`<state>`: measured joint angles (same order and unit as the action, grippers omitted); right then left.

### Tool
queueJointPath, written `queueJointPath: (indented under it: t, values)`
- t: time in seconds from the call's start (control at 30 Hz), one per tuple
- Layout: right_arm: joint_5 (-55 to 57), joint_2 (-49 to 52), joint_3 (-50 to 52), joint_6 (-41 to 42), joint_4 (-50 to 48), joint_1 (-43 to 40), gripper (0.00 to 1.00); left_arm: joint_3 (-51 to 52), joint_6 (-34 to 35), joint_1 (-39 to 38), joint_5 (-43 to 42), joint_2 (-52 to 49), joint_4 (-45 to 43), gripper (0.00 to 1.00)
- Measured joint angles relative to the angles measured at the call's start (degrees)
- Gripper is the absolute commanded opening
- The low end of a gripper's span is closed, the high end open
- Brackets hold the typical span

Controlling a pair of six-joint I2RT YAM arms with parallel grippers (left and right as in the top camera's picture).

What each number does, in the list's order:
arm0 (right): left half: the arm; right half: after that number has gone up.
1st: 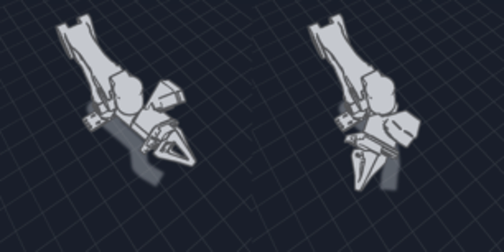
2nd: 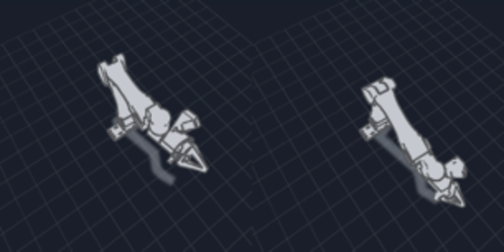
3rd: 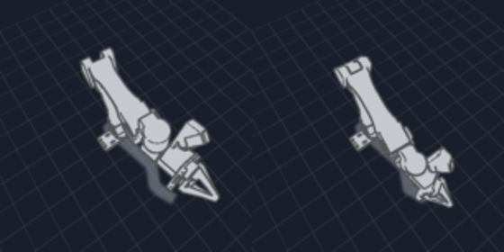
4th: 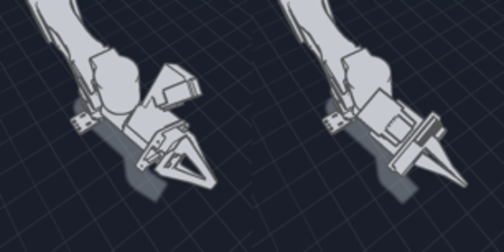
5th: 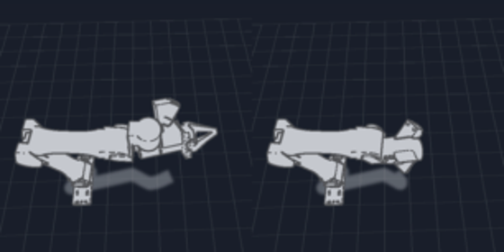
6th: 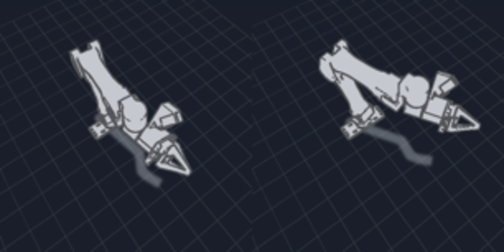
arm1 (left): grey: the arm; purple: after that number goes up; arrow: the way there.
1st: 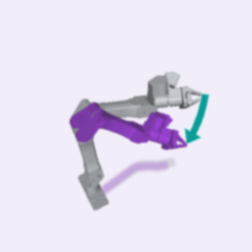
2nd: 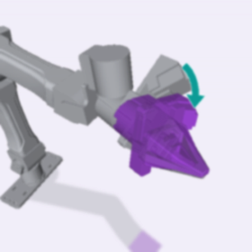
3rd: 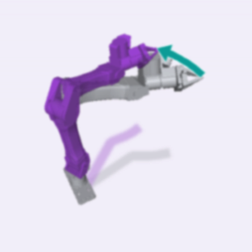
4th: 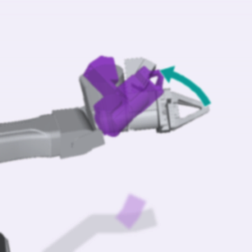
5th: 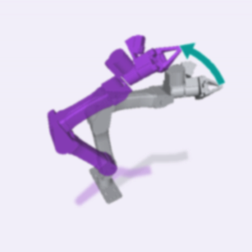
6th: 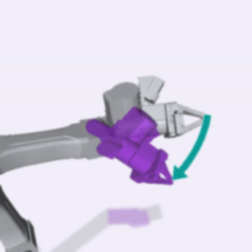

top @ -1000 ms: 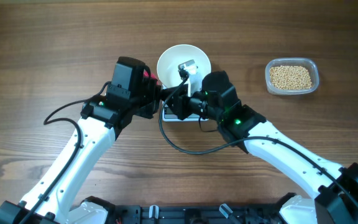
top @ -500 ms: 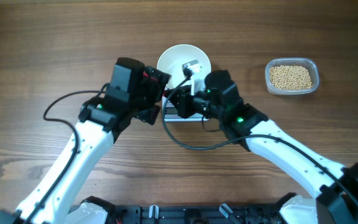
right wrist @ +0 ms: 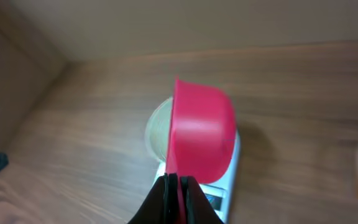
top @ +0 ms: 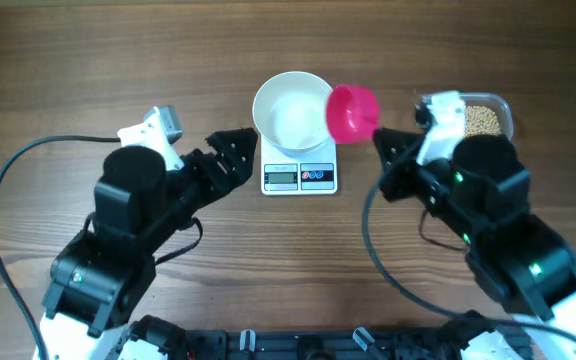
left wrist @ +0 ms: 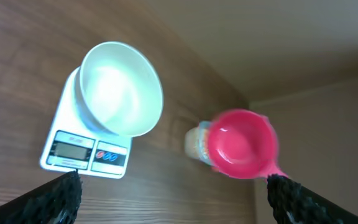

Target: Scoop item into bowl and weigh 150g on scale

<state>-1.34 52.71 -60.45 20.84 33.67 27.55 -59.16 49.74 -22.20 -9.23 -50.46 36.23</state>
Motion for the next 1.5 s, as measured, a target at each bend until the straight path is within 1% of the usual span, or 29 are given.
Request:
queueJointPath:
  t: [0.07, 0.13, 0.2, 0.27, 0.3, 0.4, 0.5, 0.57, 0.67, 0.73, 0.77, 0.83, 0.87, 0.93, 1.0, 1.1, 1.13, 1.17, 1.2, 1.33, 1.43, 1.5]
  values:
    - [6.7, -1.9, -0.1, -2.5, 4.5, 0.0, 0.04, 0.0, -1.6, 0.0, 0.0, -2.3, 0.3, 1.0]
    - [11.7, -1.2, -0.2, -4.0, 6.8, 0.0, 0.04, 0.0, -3.6, 0.0, 0.0, -5.1, 0.3, 0.99]
    - [14.4, 2.0, -0.3, -6.2, 7.1, -0.4, 0.04, 0.0, -7.0, -0.1, 0.2, -8.3, 0.2, 1.0]
    - [15.4, 7.8, -1.6, -7.3, 8.1, -3.1, 0.04, 0.0, -10.7, -1.4, 0.4, -10.8, 0.3, 1.0]
    - [15.3, 11.2, -3.0, -7.6, 9.3, -5.4, 0.04, 0.0, -12.1, -2.3, 0.9, -11.5, 0.3, 1.0]
    - [12.5, 17.9, -8.7, -9.7, 10.4, -13.1, 0.04, -0.1, -15.2, -6.2, 5.6, -12.4, 1.5, 1.0]
    - [10.2, 19.0, -12.4, -12.6, 10.2, -19.4, 0.04, -0.3, -18.3, -13.0, 13.0, -14.3, 1.8, 1.0]
    - [9.7, 19.0, -13.2, -13.7, 10.3, -21.2, 0.04, -0.5, -20.8, -16.7, 17.1, -17.2, 1.7, 0.99]
    - [9.2, 19.0, -13.2, -14.3, 10.9, -21.4, 0.04, -0.8, -23.3, -19.1, 19.6, -22.5, 2.1, 1.0]
    - [9.0, 19.0, -13.2, -14.5, 11.0, -21.4, 0.04, -2.2, -25.1, -19.5, 20.9, -25.7, 4.7, 1.0]
    - [9.0, 19.0, -13.2, -14.5, 11.0, -21.4, 0.04, -4.5, -26.5, -19.5, 21.4, -26.8, 7.1, 1.0]
    - [9.0, 19.0, -13.2, -14.5, 11.1, -21.4, 0.04, -8.9, -27.6, -19.5, 21.5, -28.0, 11.0, 1.0]
    - [9.0, 19.0, -13.2, -14.5, 11.1, -21.4, 0.04, -12.8, -28.0, -19.5, 21.6, -29.0, 15.3, 1.0]
    - [8.9, 19.0, -13.2, -14.5, 11.1, -21.4, 0.04, -17.4, -27.9, -19.5, 21.1, -30.8, 19.4, 1.0]
    - [8.8, 19.0, -13.2, -14.5, 10.9, -21.5, 0.04, -20.6, -27.6, -19.5, 18.2, -34.0, 19.9, 1.0]
    - [4.9, 19.0, -13.2, -14.5, 10.9, -25.1, 0.04, -21.2, -28.0, -19.3, 14.8, -36.2, 19.4, 1.0]
    - [3.5, 19.0, -13.2, -14.5, 10.9, -26.8, 0.04, -21.2, -28.5, -19.3, 14.3, -36.2, 19.4, 0.65]
    - [2.6, 19.0, -13.2, -14.5, 10.9, -28.3, 0.04, -21.2, -28.9, -19.1, 13.4, -36.2, 19.4, 0.21]
    - [2.1, 19.0, -13.2, -14.5, 10.9, -29.1, 0.04, -21.2, -29.1, -19.1, 13.0, -36.2, 19.4, 0.04]
    - [0.9, 19.0, -13.2, -14.5, 10.9, -31.1, 0.04, -21.4, -29.0, -19.1, 12.3, -37.9, 19.5, 0.04]
    - [-0.9, 19.0, -13.2, -14.5, 10.9, -32.7, 0.04, -21.5, -28.9, -19.1, 12.3, -42.4, 18.9, 0.04]
    - [-2.8, 19.0, -13.2, -14.7, 10.9, -34.9, 0.04, -21.2, -28.8, -19.1, 11.7, -46.2, 16.9, 0.04]
